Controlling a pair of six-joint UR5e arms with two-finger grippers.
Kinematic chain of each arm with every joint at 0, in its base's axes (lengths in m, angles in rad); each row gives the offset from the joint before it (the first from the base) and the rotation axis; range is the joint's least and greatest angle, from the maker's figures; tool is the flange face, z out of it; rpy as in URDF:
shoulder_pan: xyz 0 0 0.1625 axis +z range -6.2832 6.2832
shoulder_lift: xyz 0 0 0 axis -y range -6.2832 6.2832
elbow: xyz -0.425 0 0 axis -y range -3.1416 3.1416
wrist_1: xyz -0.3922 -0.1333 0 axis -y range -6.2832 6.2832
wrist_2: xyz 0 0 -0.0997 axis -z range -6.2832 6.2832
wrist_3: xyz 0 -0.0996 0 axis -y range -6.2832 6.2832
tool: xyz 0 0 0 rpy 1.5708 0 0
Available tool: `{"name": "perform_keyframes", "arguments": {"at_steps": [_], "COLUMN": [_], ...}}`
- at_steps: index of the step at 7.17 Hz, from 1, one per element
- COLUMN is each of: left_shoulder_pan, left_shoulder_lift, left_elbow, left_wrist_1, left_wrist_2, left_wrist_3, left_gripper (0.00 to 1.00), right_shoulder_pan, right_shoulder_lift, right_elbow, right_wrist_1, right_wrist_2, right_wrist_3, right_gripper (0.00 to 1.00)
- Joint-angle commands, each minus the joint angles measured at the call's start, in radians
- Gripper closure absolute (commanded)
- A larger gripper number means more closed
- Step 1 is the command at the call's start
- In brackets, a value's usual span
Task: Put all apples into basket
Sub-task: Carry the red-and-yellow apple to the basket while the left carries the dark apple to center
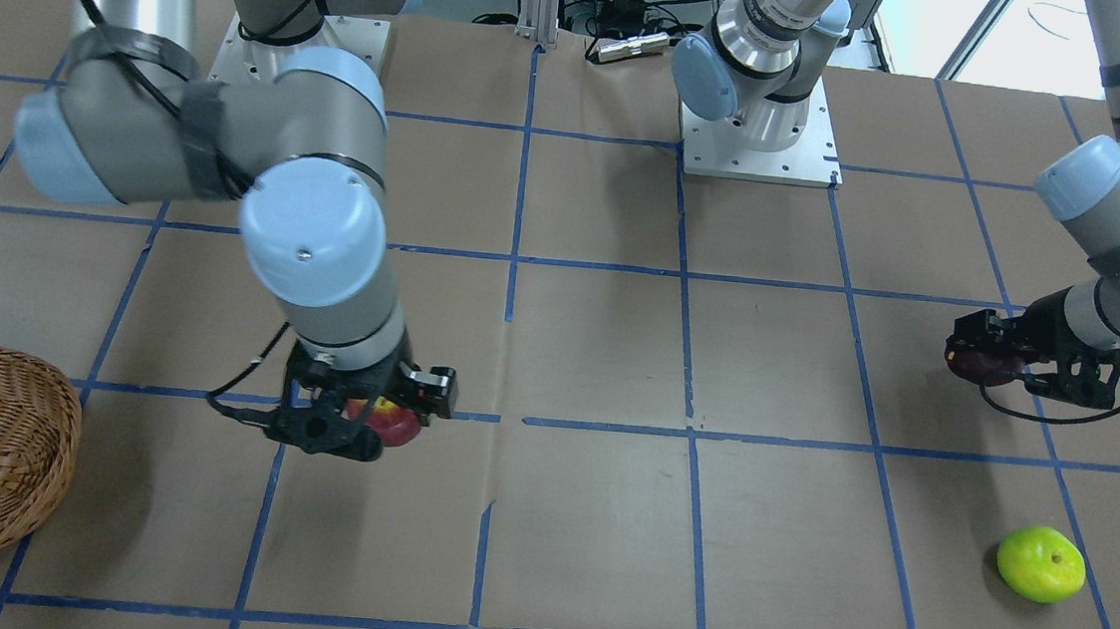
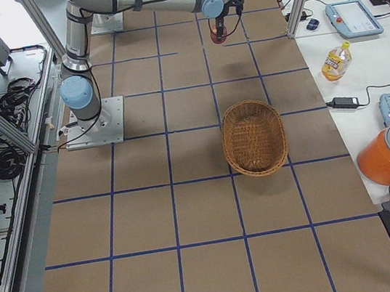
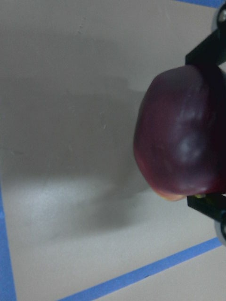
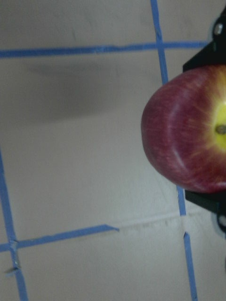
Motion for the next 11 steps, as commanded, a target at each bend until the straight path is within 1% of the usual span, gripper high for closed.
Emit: {"name": "perform_keyframes", "arguments": {"at_steps": [1,2,3,4,5,6,7,8,9,10,11], "left_shoulder_pan": [-0.175,-0.305,-0.419,-0.529,-0.643,-0.756,-0.832,-0.857,-0.883,-0.929,-0.949], "left_shoulder_lift": [0.031,0.041,0.027,0.001,-0.031,-0.088,-0.140,-0.181,-0.197,-0.212,-0.231], "left_elbow": [0.090,0.112,0.125,0.153,0.177,0.180,0.181,0.194,0.226,0.255,0.264], "left_wrist_1": [-0.072,-0.074,-0.063,-0.021,0.039,0.144,0.230,0.266,0.266,0.265,0.265], "left_wrist_2": [-0.115,-0.124,-0.182,-0.189,-0.190,-0.204,-0.241,-0.241,-0.243,-0.241,-0.244], "left_wrist_3": [-0.068,-0.202,-0.313,-0.551,-0.735,-0.882,-0.982,-1.034,-1.091,-1.140,-1.151], "left_gripper": [0.62,0.62,0.62,0.62,0.62,0.62,0.62,0.62,0.62,0.62,0.62], "right_shoulder_pan": [-0.199,-0.287,-0.392,-0.483,-0.548,-0.595,-0.650,-0.691,-0.726,-0.747,-0.761], "right_shoulder_lift": [-0.072,-0.072,-0.068,-0.062,-0.058,-0.045,-0.013,0.024,0.047,0.078,0.118], "right_elbow": [0.010,0.014,0.020,0.020,0.020,0.020,0.020,0.020,0.020,0.018,0.014], "right_wrist_1": [0.061,0.061,0.054,0.038,0.037,0.032,-0.029,-0.093,-0.126,-0.182,-0.243], "right_wrist_2": [-0.001,-0.002,-0.005,-0.004,-0.004,-0.005,-0.004,-0.005,-0.004,-0.004,-0.004], "right_wrist_3": [-0.280,-0.424,-0.607,-0.791,-0.890,-0.956,-1.027,-1.111,-1.166,-1.217,-1.254], "right_gripper": [1.00,1.00,1.00,1.00,1.00,1.00,1.00,0.99,0.98,0.95,0.94]}}
